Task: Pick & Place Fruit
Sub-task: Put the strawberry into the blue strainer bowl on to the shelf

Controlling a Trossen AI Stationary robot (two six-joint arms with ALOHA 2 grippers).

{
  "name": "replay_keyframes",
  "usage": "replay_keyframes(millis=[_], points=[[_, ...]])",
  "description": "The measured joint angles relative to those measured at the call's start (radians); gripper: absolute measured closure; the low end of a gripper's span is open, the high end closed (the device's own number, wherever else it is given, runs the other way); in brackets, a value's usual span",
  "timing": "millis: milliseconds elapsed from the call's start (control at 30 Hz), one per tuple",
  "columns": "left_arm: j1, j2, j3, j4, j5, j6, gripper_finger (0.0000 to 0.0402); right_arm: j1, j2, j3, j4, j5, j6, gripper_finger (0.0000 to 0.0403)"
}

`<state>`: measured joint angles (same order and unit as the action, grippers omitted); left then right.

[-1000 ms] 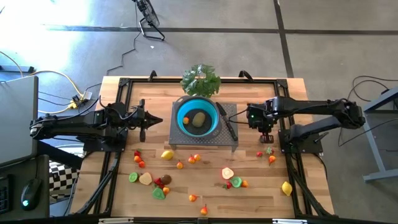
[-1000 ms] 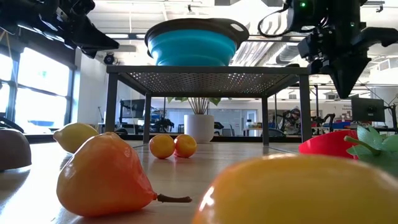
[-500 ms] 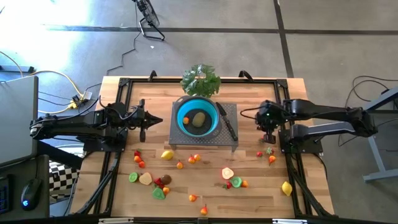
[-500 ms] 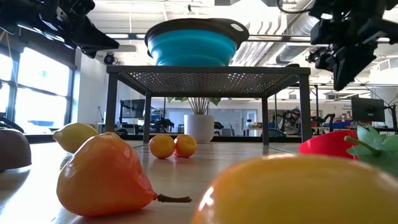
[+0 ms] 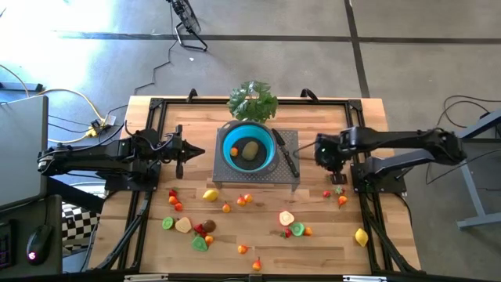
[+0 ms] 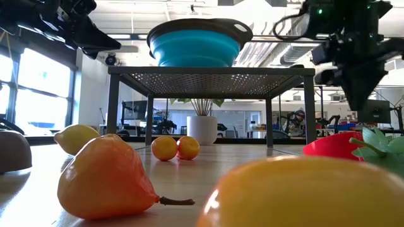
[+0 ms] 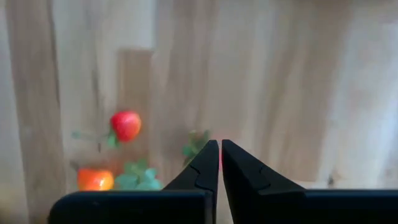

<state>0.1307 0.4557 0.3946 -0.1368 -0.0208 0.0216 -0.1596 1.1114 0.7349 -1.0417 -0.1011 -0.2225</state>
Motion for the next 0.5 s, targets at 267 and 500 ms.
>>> replay_keyframes(millis=[267, 500], points=[[0.0, 0.0, 0.0, 0.005, 0.0, 0.0, 0.0402, 0.092, 0.111, 0.0, -0.012, -0.016, -0.04, 0.0398], [0.0, 0.0, 0.0, 0.007, 0.0, 0.0, 0.0402, 0.127, 0.121, 0.0, 0.039, 0.059, 0.061, 0.0378]])
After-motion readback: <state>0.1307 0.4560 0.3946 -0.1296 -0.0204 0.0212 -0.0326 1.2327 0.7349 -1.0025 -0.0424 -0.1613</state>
